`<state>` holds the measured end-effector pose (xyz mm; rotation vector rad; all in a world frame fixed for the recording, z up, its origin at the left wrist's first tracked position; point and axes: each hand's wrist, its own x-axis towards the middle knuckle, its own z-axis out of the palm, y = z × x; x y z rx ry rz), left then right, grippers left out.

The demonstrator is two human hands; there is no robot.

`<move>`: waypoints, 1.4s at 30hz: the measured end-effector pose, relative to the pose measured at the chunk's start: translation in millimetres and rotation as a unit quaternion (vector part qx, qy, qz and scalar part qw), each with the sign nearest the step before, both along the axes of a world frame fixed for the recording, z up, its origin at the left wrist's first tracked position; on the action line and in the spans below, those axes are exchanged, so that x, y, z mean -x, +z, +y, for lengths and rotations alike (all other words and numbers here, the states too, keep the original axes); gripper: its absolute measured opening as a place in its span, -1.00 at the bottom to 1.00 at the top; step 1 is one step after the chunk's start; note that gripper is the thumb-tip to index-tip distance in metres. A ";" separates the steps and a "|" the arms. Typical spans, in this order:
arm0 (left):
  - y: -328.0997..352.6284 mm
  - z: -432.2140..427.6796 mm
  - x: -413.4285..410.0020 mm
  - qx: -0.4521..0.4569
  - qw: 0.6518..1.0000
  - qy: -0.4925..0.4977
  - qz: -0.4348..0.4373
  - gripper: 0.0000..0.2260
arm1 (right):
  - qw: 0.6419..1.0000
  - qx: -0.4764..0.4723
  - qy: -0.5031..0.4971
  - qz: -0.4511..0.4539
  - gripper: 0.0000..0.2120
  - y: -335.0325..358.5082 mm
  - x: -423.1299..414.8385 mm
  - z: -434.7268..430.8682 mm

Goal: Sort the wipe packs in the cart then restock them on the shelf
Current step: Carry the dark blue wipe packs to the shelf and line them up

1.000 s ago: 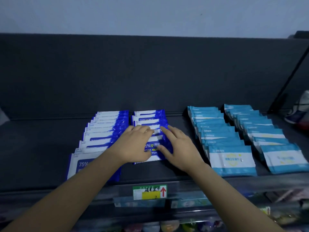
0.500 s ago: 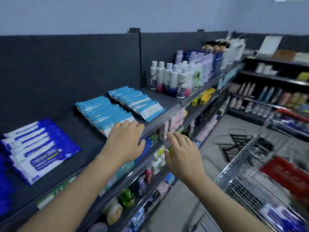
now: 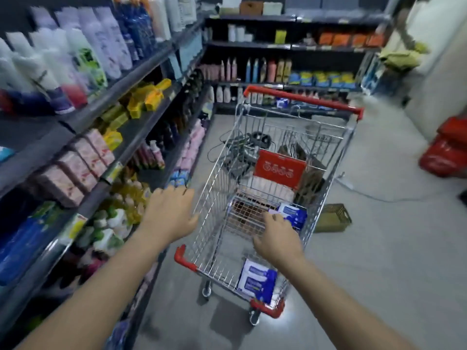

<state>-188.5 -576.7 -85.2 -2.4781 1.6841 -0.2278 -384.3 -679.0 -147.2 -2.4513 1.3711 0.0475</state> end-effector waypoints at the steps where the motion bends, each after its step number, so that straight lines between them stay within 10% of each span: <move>1: -11.4 -18.3 2.4 -0.007 1.000 -0.016 0.007 -0.60 | 1.000 -0.012 -0.017 0.008 -0.46 -11.9 4.4 -10.9; 19: -356.7 -382.3 -10.2 -0.167 0.948 -0.201 0.184 -0.57 | 0.900 -0.177 -0.396 -0.034 -0.44 -307.6 -30.4 -240.8; 27: -451.8 -436.6 8.4 -0.099 0.927 -0.252 0.258 -0.63 | 0.953 -0.142 -0.257 0.074 -0.05 -402.9 -28.6 -312.8; 35: -480.3 -484.1 42.5 -0.103 0.887 -0.353 0.278 -0.70 | 0.970 0.067 -0.200 0.120 -0.57 -417.7 -27.4 -301.3; 42: -480.3 -500.4 63.5 -0.228 0.883 -0.341 0.229 -0.27 | 0.966 -0.066 -0.245 0.059 -0.73 -392.5 -24.7 -258.1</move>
